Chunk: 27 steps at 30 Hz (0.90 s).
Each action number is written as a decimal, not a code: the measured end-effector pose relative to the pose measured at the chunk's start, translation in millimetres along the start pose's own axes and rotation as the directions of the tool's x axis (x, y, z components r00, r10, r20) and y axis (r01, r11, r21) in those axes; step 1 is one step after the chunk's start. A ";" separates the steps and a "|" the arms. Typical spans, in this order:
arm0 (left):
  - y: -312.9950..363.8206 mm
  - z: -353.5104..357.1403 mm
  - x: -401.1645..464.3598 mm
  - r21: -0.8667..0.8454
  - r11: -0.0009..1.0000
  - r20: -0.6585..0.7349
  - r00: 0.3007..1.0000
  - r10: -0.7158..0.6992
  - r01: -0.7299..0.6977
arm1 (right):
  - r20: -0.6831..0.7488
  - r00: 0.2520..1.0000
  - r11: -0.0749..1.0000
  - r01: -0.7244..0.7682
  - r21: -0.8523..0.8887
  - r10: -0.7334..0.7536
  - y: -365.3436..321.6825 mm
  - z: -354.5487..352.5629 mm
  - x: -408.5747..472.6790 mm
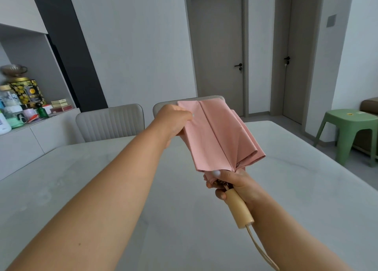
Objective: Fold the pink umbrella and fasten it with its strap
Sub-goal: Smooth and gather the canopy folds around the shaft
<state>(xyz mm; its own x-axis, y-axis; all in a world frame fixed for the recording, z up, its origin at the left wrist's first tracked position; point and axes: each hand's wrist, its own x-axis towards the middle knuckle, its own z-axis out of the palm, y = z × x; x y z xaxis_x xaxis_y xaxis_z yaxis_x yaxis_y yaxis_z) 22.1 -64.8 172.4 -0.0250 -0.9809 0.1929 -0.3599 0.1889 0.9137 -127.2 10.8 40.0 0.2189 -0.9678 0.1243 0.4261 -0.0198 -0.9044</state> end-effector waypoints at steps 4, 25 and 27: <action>-11.8 3.0 -1.8 -0.147 0.989 -0.032 0.999 0.005 -0.009 | 0.076 0.997 0.987 -0.009 0.158 -0.003 1.0 -0.3 0.1; -38.2 14.5 13.7 0.180 0.983 -0.300 0.949 0.095 -0.041 | -0.071 0.997 0.996 -0.036 0.078 0.042 -1.9 9.2 -5.7; -37.1 16.0 13.2 0.197 0.980 -0.371 0.927 0.046 0.030 | -0.089 0.996 0.999 -0.026 0.044 0.030 -1.6 10.1 -5.6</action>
<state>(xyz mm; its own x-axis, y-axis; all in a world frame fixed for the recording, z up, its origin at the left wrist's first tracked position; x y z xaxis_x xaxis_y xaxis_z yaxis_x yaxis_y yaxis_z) 20.2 -85.4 135.3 0.3065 -0.8836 0.3540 -0.5374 0.1464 0.8306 -120.2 18.8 44.9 0.1525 -0.9865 0.0601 0.4587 0.0168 -0.8885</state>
